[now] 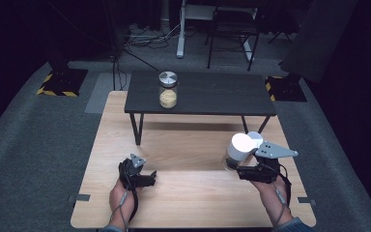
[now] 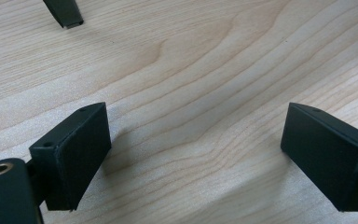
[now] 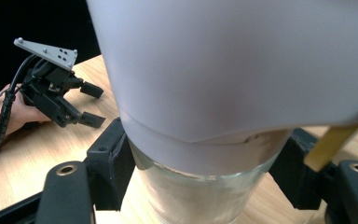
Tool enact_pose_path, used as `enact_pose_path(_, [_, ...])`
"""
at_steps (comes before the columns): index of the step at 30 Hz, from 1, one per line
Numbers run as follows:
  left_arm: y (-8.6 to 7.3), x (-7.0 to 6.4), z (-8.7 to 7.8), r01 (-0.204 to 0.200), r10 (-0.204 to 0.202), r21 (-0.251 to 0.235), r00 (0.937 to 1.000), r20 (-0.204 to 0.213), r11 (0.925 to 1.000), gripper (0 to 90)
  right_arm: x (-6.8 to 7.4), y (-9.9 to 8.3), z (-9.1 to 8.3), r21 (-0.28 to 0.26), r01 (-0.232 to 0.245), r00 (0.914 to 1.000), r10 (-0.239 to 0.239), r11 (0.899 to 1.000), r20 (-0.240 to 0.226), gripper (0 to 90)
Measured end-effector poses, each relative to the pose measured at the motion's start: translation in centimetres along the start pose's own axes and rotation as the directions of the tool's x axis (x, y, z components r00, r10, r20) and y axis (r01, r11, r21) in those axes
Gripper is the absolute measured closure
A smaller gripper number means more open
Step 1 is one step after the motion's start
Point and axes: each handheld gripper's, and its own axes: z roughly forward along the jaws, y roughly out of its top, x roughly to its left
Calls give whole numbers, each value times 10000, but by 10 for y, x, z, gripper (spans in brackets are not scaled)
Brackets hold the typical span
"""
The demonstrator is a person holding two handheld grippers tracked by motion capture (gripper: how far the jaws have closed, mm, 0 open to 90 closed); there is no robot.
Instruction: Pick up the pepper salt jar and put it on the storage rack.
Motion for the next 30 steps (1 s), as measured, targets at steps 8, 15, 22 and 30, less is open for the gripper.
enact_pose_path(8, [0,0,0,26,-26,12,10000,17,10000,83,-5,22,2,-4,75,10000,-75,10000,-19,299])
enact_pose_path(15, [0,1,0,35,-35,-6,10000,35,10000,83,-10,49,4,-44,161,9998,-161,9999,74,299])
enact_pose_path(22, [0,1,0,15,-15,1,10000,55,10000,83,-13,71,11,-106,243,9996,-241,9996,136,299])
enact_pose_path(30, [0,2,0,5,-5,-1,10000,78,10000,82,-14,101,22,-137,457,9989,-455,9989,120,299])
